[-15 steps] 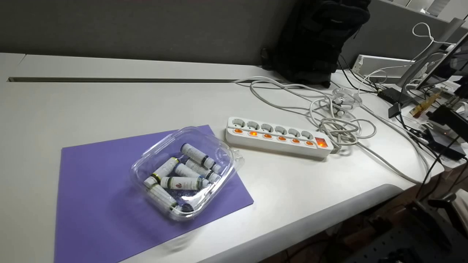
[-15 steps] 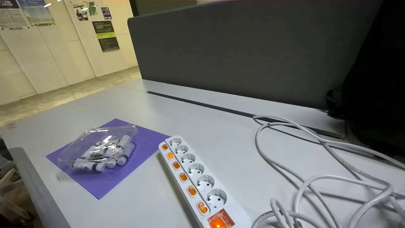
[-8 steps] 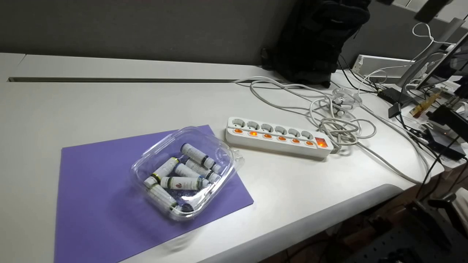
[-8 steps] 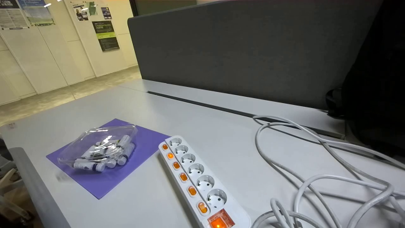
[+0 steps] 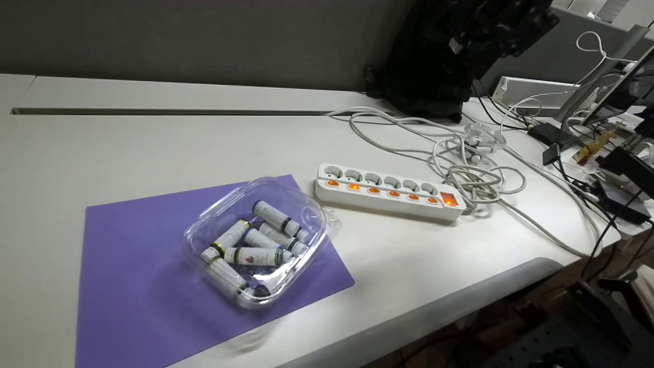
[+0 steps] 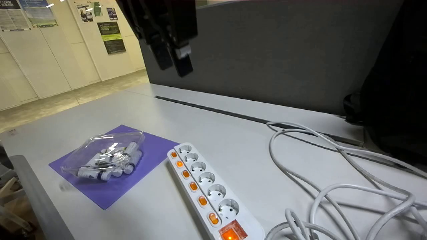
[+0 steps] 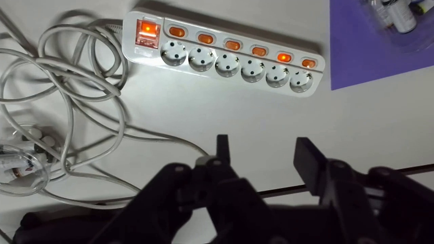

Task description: Turn on the third switch from the left

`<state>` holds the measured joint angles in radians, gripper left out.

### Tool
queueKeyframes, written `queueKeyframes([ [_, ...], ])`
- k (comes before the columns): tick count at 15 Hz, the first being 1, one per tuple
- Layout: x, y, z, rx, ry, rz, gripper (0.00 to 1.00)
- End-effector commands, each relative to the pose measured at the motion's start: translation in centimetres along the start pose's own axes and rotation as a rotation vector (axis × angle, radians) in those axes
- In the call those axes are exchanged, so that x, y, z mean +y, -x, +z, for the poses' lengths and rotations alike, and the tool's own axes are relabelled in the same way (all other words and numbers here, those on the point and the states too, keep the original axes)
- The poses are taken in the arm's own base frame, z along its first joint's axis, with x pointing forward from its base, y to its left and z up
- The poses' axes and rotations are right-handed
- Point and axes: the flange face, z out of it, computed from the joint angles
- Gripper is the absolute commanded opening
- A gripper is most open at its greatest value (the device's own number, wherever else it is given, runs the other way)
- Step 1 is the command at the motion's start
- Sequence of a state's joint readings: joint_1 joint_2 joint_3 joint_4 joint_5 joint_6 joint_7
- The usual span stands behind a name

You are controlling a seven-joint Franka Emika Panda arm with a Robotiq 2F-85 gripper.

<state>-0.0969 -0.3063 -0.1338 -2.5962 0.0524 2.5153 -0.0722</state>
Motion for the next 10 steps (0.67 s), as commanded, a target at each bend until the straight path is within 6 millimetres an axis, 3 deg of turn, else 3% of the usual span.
queueKeyframes([
  [1,0.1,-1.2,4.5,-0.011,0.006,0.042,0.24],
  [5,0.8,-1.5,10.3,-0.083,0.040,0.073,0.01],
  [9,1.5,-1.6,15.6,-0.177,0.089,0.106,0.00],
  [10,1.2,-0.3,13.7,-0.158,0.060,0.070,0.00],
])
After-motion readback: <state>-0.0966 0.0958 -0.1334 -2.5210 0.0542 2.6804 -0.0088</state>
